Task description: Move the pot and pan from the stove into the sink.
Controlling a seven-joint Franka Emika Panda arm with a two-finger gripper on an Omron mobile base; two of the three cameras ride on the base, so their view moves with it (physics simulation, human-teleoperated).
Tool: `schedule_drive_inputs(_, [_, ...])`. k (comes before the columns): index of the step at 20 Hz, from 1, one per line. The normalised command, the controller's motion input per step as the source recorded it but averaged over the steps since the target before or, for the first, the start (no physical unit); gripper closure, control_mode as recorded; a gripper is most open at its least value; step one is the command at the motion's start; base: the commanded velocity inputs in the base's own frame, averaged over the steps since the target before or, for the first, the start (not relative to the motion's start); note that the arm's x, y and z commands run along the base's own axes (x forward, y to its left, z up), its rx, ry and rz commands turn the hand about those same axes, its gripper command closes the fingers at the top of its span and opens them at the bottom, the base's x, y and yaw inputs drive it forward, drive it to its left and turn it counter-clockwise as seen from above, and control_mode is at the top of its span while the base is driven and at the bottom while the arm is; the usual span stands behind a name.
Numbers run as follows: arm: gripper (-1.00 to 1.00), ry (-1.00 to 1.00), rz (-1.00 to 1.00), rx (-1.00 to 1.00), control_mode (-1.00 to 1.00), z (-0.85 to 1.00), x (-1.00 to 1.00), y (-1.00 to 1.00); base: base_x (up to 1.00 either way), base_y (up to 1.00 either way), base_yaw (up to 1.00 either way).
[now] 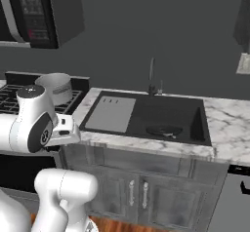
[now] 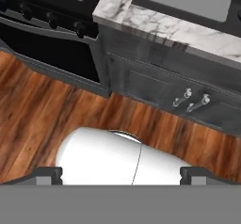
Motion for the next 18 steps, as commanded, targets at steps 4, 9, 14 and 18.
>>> schedule_drive_inputs(4, [-1.0, 0.0, 0.0, 0.0, 1.0, 0.0, 0.0, 0.0, -0.18, 0.9, 0.0])
schedule_drive_inputs(9, [-1.0, 0.0, 0.0, 0.0, 1.0, 0.0, 0.0, 0.0, -0.15, 0.69, 0.0])
schedule_drive_inputs(14, [-1.0, 0.0, 0.0, 0.0, 1.0, 0.0, 0.0, 0.0, -0.11, 0.44, 0.0])
schedule_drive_inputs(18, [-1.0, 0.0, 0.0, 0.0, 1.0, 0.0, 0.0, 0.0, 0.0, 0.0, 0.0])
